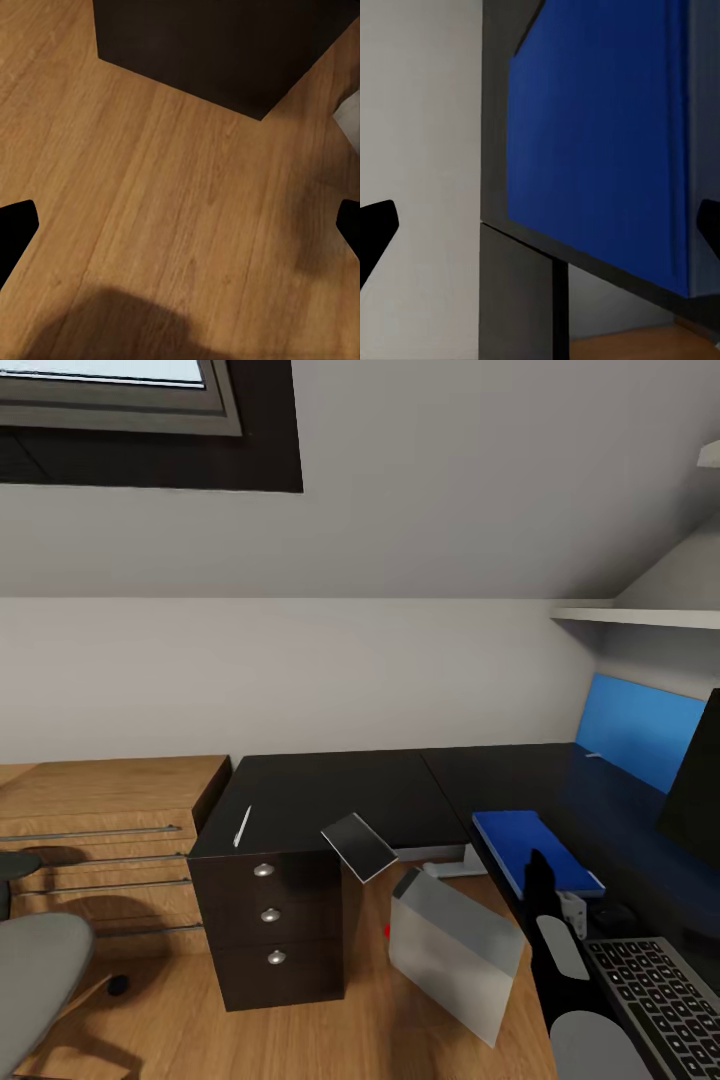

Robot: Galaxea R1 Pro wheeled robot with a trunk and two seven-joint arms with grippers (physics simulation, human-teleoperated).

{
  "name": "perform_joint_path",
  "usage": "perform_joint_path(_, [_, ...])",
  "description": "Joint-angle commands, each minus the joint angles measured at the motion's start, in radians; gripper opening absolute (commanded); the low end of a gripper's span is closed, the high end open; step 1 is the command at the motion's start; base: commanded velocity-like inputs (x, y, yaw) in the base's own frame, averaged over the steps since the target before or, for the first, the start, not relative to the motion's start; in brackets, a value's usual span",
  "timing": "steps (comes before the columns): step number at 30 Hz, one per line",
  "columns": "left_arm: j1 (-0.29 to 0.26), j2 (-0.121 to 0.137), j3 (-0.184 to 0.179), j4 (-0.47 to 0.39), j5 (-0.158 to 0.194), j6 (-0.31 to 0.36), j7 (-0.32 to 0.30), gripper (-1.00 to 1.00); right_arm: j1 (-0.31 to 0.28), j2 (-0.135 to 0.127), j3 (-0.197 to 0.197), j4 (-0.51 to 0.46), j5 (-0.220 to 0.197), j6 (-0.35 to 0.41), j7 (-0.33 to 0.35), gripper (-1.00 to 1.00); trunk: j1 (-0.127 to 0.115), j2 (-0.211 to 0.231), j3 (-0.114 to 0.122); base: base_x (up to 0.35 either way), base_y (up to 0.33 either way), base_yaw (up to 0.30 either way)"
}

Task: In the bedroom, organize the workspace by keeping the computer under the desk, ensuring the monitor is on the desk, placing the keyboard on the desk next to the monitor, placing the mouse on the desk next to the keyboard, moving the folder from the swivel chair onto the desk next to the mouse, stacking the notebook on top of the folder with the pen on top of the notebook, and positioning the swivel chair next to the desk.

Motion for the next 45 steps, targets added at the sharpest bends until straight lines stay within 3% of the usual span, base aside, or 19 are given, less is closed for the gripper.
perform_joint_path(1, [-0.001,0.001,-0.008,0.0,0.008,-0.006,0.007,1.0,-0.001,0.001,0.003,-0.001,-0.01,-0.002,0.001,1.0,0.0,-0.001,-0.001,0.0,0.0,0.0])
perform_joint_path(5, [-0.001,0.001,-0.008,0.0,0.008,-0.006,0.007,1.0,-0.001,0.001,0.017,-0.001,-0.01,-0.002,0.001,1.0,0.0,-0.001,-0.001,0.0,0.0,0.0])
perform_joint_path(16, [-0.001,0.001,-0.008,0.0,0.01,-0.005,0.007,1.0,-0.001,0.004,0.026,-0.006,-0.006,-0.003,0.003,1.0,-0.042,0.076,0.033,0.0,0.0,0.0])
perform_joint_path(23, [-0.001,0.001,-0.008,0.002,0.012,-0.004,0.007,1.0,-0.001,0.007,0.025,-0.008,0.063,-0.008,0.007,1.0,-0.069,0.125,0.055,0.0,0.0,0.0])
perform_joint_path(30, [-0.001,0.001,-0.008,0.003,0.013,-0.003,0.007,1.0,-0.001,0.009,0.04,-0.009,0.103,-0.028,0.01,1.0,-0.096,0.174,0.077,0.0,0.0,0.0])
perform_joint_path(40, [-0.001,0.002,-0.008,0.004,0.013,-0.003,0.007,1.0,-0.001,0.008,0.199,-0.01,0.139,-0.066,0.011,1.0,-0.134,0.244,0.109,0.0,0.0,0.0])
perform_joint_path(42, [-0.001,0.002,-0.008,0.004,0.013,-0.003,0.007,1.0,-0.001,0.004,0.259,-0.01,0.172,-0.073,0.01,1.0,-0.142,0.258,0.115,0.0,0.0,0.0])
perform_joint_path(45, [-0.001,0.002,-0.008,0.004,0.013,-0.003,0.007,1.0,-0.001,0.0,0.309,-0.01,0.222,-0.077,0.008,1.0,-0.153,0.279,0.124,0.0,0.0,0.0])
